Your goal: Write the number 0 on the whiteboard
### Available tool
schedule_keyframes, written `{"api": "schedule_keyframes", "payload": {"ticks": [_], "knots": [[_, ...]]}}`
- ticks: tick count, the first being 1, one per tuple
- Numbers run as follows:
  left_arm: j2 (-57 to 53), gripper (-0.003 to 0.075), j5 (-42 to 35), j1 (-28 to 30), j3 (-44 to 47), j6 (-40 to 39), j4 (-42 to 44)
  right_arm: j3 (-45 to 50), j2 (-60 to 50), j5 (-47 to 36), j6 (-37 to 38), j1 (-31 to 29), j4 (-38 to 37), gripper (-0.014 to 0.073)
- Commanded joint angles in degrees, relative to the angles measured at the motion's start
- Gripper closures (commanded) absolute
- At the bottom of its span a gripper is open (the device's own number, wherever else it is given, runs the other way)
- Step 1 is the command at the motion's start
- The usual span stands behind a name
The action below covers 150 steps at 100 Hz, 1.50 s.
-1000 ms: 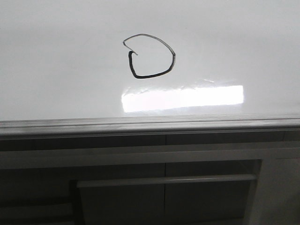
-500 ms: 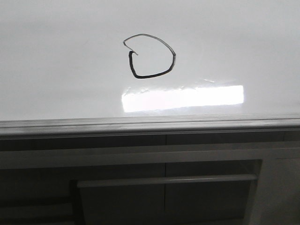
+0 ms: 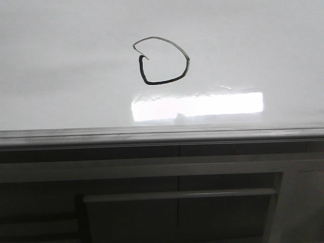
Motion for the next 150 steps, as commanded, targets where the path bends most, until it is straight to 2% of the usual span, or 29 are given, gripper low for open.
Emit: {"api": "schedule_keyframes", "payload": {"ticks": [1,14,21,32,51,64,76,122,150], "knots": [[-0.50,0.0740,-10.37,0.20,-0.42,-8.38,4.22,-0.97,-4.50,-3.00,0.33,-1.71,-0.06,0.0324],[-1.46,0.0740,-22.07,1.32,4.10,-25.63,13.95,2.54,-10.05,-4.24,0.33,-2.82,-2.25,0.0581],[-1.72,0.0740,-28.02,2.55,7.29,-34.08,17.67,6.20,-13.20,-6.57,0.33,-2.82,-3.26,0.0666],[-1.72,0.0740,-37.14,5.42,12.51,-43.22,18.86,14.43,-19.04,-13.40,0.33,-2.82,-3.64,0.0651],[1.19,0.0740,-54.25,10.26,20.16,-51.34,18.39,30.52,-28.27,-25.70,3.50,-2.82,-3.64,0.0649],[5.71,0.0740,-62.27,12.03,21.14,-52.16,18.39,38.60,-31.23,-29.64,5.84,-2.82,-3.64,0.0648],[10.74,0.0740,-66.94,11.93,20.88,-52.16,18.09,41.85,-31.37,-30.96,6.70,-2.82,-3.53,0.0649],[21.58,0.0740,-71.06,11.93,20.88,-51.98,19.18,42.47,-31.26,-33.93,6.70,-2.82,-3.46,0.0649],[26.24,0.0740,-75.99,11.93,20.88,-51.98,13.64,42.47,-31.26,-34.52,6.70,-2.82,-3.46,0.0649]]}}
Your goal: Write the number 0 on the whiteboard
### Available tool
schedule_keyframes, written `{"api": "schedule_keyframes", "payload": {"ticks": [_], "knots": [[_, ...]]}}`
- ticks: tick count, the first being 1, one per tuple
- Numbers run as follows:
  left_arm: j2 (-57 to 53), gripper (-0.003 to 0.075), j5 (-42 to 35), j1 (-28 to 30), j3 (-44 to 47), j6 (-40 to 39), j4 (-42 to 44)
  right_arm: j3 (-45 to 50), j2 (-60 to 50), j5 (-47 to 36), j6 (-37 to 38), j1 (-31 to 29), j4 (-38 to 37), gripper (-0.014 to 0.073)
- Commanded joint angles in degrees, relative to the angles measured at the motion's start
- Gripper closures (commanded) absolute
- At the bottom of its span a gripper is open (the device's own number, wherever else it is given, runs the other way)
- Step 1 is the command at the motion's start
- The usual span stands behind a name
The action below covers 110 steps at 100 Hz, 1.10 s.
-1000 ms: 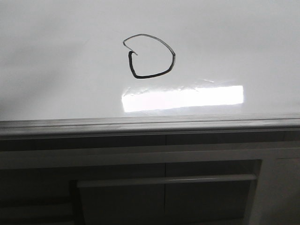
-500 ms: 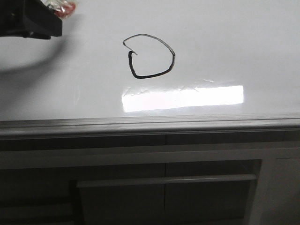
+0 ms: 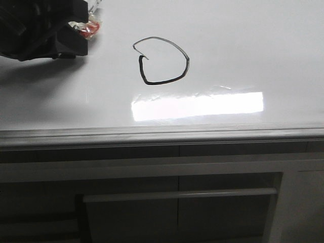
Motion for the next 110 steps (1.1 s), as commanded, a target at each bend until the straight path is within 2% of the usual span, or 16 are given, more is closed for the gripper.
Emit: {"api": "schedule_keyframes", "payload": {"ticks": [1,22,85,95,110], "knots": [[0.41,0.0740,-3.88,-0.04,-1.44,-0.43,-2.91,-1.50,-0.12,-4.98,0.06,-0.35,0.17,0.0649],[1.11,0.0740,-4.82,-0.04,-1.44,-0.43,-8.32,-1.50,-0.12,-5.47,0.06,-0.35,0.52,0.0649],[1.11,0.0734,-2.06,-0.04,-1.44,0.51,-8.17,-1.50,3.52,-6.41,0.14,-0.35,2.94,0.0649],[1.11,0.0666,-1.20,-0.04,-1.44,0.51,-8.08,-1.50,4.62,-6.94,0.14,-0.35,3.73,0.0649],[1.11,0.0435,-1.19,-0.04,-1.44,0.51,-8.08,-1.50,5.76,-7.45,0.14,-0.35,4.20,0.0650]]}}
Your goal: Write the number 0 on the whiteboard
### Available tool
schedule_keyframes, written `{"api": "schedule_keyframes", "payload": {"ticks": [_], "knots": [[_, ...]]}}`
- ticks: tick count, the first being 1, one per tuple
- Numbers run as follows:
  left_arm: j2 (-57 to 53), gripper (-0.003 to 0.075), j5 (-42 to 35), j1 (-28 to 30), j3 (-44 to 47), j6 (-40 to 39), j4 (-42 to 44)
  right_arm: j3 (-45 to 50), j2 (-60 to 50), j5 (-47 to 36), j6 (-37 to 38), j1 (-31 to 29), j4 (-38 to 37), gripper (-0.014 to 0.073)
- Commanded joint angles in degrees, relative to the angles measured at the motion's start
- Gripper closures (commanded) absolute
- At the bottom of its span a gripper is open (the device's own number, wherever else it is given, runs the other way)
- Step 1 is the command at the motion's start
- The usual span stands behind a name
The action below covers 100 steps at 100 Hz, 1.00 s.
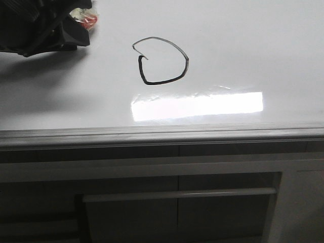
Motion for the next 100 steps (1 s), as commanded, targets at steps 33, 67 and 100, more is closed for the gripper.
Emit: {"api": "schedule_keyframes", "payload": {"ticks": [33,67,100], "knots": [[-0.23,0.0332,2.11,0.06,-0.86,0.00,-1.47,-1.50,0.96,-6.39,0.01,-0.35,1.53,0.0650],[-2.85,0.0265,5.97,0.06,-0.86,0.09,-1.35,-1.50,0.96,-6.39,0.01,-0.35,2.22,0.0650],[-13.77,0.0316,12.98,0.06,-0.75,0.97,0.40,-1.50,0.74,-11.52,0.01,-0.35,1.72,0.0650]]}}
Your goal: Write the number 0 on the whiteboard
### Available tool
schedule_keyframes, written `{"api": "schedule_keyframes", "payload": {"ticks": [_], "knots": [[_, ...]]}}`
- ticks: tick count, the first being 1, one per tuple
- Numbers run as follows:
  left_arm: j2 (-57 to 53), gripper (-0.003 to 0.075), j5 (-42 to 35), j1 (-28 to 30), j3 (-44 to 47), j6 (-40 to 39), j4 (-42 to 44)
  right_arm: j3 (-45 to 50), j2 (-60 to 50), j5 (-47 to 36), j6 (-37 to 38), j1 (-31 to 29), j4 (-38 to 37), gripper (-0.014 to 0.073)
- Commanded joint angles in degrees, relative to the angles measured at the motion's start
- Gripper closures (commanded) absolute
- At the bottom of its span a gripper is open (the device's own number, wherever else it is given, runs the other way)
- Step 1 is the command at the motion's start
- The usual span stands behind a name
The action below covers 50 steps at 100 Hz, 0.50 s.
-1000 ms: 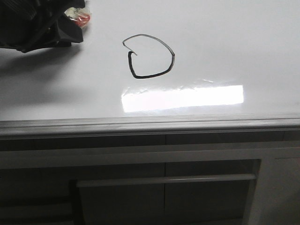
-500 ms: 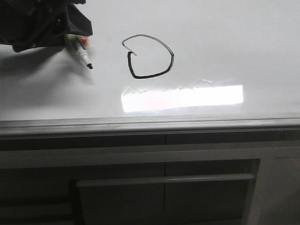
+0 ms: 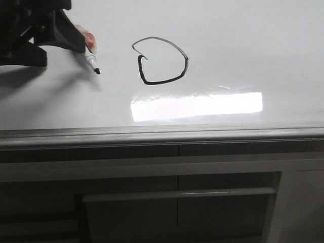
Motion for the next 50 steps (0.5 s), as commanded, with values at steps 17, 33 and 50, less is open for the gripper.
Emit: {"api": "schedule_keyframes", "payload": {"ticks": [17,33,50], "knots": [[-13.96,0.0449,3.07,0.06,-1.25,0.84,4.84,-0.34,-1.42,-11.37,0.01,-0.35,-2.47,0.0650],[-25.74,0.0517,10.51,0.06,-1.25,0.84,11.13,4.26,-4.64,-14.48,0.01,-0.35,-3.95,0.0649],[-39.15,0.0658,24.54,0.06,-1.25,0.84,20.80,14.62,-8.02,-26.02,0.01,-0.35,-5.49,0.0639]]}}
